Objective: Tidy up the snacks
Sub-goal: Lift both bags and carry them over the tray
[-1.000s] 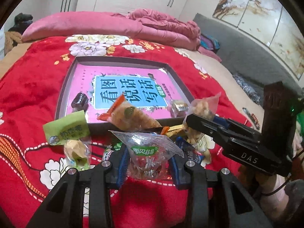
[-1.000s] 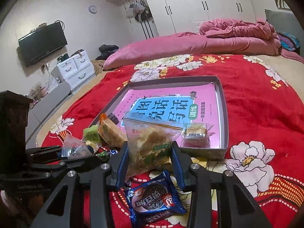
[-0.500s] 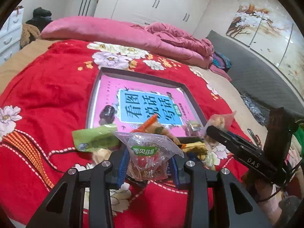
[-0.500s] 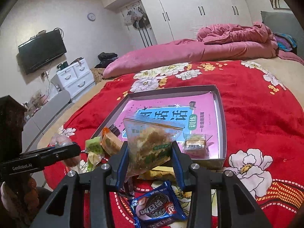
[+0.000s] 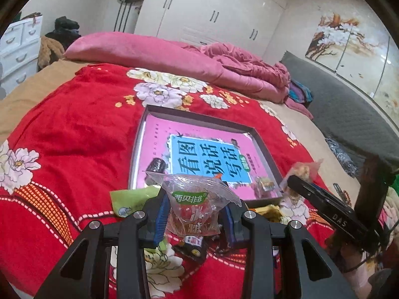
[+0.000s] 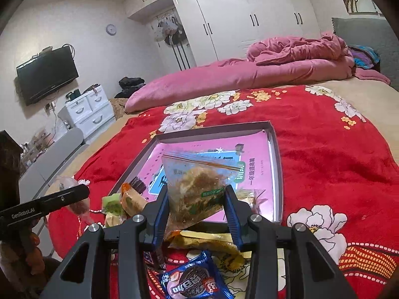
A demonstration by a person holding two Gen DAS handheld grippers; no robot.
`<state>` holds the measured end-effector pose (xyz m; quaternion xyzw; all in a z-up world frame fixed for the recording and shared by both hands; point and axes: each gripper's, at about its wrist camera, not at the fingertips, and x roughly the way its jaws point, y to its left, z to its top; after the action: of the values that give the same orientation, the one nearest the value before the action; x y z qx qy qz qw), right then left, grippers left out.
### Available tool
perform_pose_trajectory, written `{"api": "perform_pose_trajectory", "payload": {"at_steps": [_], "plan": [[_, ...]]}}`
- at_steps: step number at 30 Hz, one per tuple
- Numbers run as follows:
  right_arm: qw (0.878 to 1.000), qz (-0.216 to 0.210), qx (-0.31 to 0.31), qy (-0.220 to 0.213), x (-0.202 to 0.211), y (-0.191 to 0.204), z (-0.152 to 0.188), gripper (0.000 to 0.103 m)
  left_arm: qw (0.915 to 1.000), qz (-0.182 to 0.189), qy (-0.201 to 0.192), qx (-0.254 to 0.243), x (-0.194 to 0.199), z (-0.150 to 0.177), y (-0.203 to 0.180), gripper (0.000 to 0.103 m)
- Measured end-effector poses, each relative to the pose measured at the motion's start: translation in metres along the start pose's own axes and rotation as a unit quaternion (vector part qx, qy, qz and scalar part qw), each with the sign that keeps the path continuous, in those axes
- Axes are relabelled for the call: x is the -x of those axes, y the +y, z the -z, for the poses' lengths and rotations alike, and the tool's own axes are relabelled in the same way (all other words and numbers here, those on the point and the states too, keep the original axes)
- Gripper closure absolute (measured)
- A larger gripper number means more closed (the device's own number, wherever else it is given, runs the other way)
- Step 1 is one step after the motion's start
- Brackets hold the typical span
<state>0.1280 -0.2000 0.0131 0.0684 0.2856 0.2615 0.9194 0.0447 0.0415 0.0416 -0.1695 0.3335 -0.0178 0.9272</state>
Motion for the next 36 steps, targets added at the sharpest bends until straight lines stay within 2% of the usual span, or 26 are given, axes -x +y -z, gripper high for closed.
{"api": "perform_pose_trajectory", "payload": {"at_steps": [13,27,36], "plan": [[1.000,0.020,-0.010,-0.013,-0.002,-0.009,-0.007,0.061,0.9996,-0.016,-0.016,0.015,-0.015,-0.017,0.008,0.064],[1.000,0.025,-0.003,-0.016,-0.013,-0.010,-0.014,0.061,0.9998,-0.008,-0.019,-0.001,-0.035,-0.026,-0.003,0.064],[0.999,0.032,-0.011,-0.018,-0.018,-0.016,-0.016,0.061,0.9999,-0.008,-0.014,0.006,-0.048,-0.027,-0.004,0.064]]}}
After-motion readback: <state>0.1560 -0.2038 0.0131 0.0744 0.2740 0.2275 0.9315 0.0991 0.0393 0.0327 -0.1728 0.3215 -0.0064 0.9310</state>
